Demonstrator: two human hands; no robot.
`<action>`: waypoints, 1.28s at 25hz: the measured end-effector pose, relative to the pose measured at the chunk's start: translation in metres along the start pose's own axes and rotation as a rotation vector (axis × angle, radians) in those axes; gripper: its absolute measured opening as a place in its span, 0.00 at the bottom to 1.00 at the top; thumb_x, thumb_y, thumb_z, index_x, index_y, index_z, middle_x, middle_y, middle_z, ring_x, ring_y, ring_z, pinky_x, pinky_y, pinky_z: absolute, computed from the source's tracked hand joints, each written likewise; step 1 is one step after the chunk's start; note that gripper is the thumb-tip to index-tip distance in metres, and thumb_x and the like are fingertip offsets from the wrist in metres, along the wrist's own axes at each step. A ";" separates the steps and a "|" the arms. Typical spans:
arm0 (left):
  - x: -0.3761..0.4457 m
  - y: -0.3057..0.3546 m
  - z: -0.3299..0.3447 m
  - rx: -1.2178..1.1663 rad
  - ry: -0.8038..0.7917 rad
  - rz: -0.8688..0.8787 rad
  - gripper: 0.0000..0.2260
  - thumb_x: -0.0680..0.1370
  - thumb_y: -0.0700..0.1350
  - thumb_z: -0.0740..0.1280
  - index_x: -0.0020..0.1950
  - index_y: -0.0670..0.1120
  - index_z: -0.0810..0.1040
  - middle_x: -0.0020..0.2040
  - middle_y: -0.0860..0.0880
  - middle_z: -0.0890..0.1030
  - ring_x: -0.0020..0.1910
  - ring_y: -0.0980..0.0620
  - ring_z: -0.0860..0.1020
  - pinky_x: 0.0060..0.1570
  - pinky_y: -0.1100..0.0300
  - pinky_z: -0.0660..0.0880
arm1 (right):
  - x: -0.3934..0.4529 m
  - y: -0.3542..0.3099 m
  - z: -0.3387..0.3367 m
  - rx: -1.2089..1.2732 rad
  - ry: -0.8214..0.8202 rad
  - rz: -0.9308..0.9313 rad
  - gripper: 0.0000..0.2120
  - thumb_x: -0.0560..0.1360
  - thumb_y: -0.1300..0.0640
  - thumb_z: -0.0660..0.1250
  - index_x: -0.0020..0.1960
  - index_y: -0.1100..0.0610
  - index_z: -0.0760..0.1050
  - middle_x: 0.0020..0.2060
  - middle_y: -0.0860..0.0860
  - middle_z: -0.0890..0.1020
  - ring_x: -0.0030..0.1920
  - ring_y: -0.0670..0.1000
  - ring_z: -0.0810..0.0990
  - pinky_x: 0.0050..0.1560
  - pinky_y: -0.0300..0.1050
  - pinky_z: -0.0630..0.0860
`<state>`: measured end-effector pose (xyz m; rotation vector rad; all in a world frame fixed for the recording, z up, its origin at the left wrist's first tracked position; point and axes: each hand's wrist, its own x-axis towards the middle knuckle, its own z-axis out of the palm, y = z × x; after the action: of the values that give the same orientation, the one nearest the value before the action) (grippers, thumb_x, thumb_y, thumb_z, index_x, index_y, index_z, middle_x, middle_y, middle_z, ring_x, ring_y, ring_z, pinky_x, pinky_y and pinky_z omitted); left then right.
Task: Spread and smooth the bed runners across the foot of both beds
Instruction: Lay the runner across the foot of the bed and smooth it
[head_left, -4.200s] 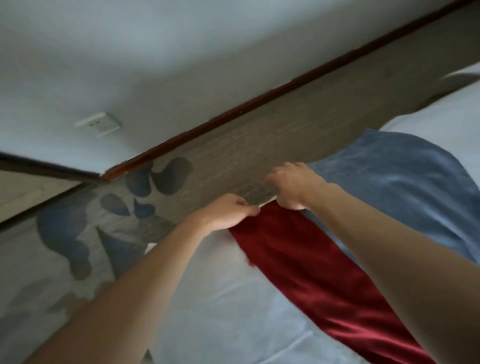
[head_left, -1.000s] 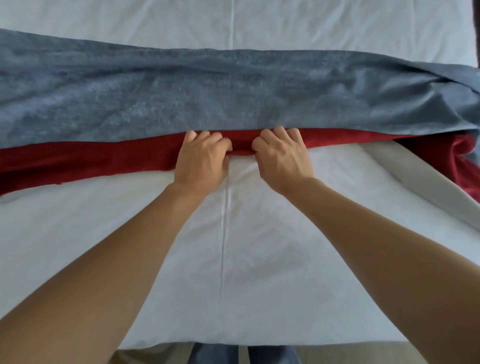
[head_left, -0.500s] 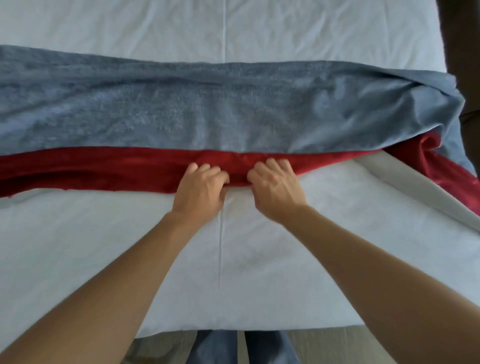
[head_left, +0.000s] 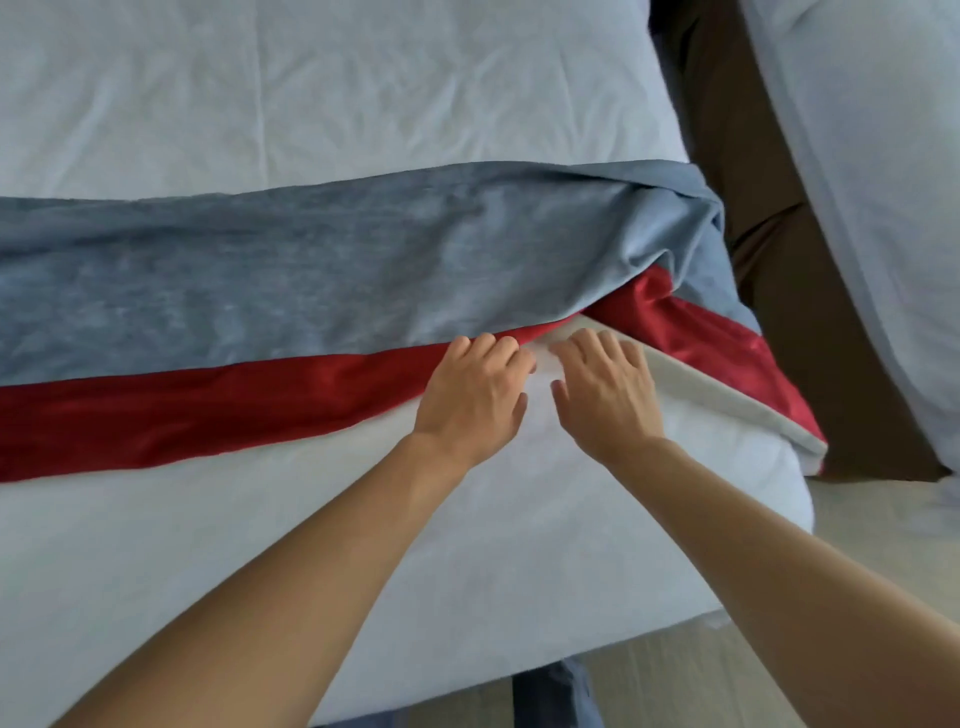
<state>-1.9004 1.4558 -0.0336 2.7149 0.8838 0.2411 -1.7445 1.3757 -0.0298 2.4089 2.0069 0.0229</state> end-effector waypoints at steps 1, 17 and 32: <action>0.016 0.015 0.009 0.020 -0.007 0.019 0.09 0.73 0.44 0.69 0.52 0.46 0.78 0.46 0.49 0.79 0.46 0.45 0.75 0.47 0.52 0.68 | -0.001 0.024 0.002 -0.031 -0.007 0.030 0.14 0.71 0.59 0.70 0.57 0.57 0.77 0.50 0.54 0.78 0.50 0.58 0.76 0.52 0.54 0.70; 0.109 0.146 0.072 0.208 -0.199 -0.030 0.03 0.75 0.43 0.63 0.47 0.49 0.75 0.44 0.50 0.77 0.46 0.46 0.75 0.48 0.51 0.68 | -0.043 0.180 0.021 0.122 -0.042 -0.038 0.05 0.68 0.61 0.70 0.41 0.56 0.75 0.36 0.52 0.76 0.38 0.58 0.75 0.43 0.54 0.70; 0.080 0.143 0.075 0.154 -0.179 -0.068 0.05 0.74 0.47 0.66 0.48 0.48 0.75 0.45 0.50 0.76 0.47 0.47 0.74 0.48 0.53 0.66 | -0.050 0.157 0.030 0.175 0.000 -0.111 0.04 0.70 0.59 0.70 0.42 0.56 0.75 0.37 0.52 0.76 0.40 0.57 0.75 0.43 0.54 0.70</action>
<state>-1.7399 1.3770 -0.0552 2.7845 0.9758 -0.0868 -1.5982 1.2984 -0.0583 2.3873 2.2272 -0.1600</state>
